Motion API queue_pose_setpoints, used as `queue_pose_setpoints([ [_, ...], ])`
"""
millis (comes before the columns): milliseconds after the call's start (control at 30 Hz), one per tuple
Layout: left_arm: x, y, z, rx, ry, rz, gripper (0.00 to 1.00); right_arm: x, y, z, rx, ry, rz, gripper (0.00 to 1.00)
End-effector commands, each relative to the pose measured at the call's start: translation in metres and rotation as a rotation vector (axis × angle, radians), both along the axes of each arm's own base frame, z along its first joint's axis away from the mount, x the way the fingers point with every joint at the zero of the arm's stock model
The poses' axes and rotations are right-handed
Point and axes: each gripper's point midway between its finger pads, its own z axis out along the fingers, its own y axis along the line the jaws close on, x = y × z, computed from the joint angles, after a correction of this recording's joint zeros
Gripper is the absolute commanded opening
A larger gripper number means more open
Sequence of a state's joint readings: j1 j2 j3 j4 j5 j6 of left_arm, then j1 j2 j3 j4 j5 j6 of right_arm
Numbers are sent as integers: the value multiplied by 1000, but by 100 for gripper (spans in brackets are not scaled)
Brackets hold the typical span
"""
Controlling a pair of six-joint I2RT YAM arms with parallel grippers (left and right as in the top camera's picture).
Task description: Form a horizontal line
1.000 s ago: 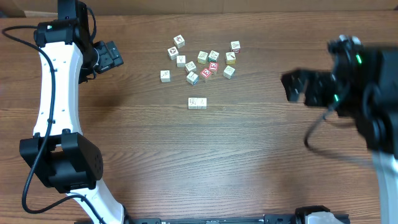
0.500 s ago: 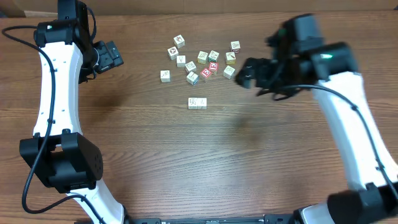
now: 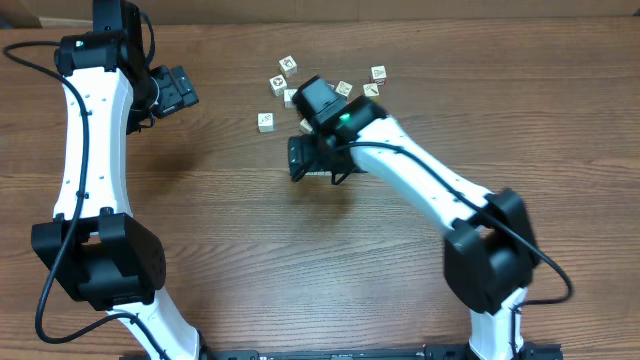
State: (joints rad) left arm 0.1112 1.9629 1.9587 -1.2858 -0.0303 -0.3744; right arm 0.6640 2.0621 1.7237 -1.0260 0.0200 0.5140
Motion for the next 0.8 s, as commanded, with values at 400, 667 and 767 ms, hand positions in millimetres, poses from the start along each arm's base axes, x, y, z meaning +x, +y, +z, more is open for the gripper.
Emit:
queue_pose_setpoints([
  [400,2,-4,4,-5,-16,-1,100,27,-2,-40,-80,-68,-62,100],
  [667,2,-4,4,-5,-16,-1,100,30,-1,-61,-93,-57,-62,100],
  [767,2,-4,4,-5,-16,-1,100,31,0,-69,-100,-49,-61,98],
])
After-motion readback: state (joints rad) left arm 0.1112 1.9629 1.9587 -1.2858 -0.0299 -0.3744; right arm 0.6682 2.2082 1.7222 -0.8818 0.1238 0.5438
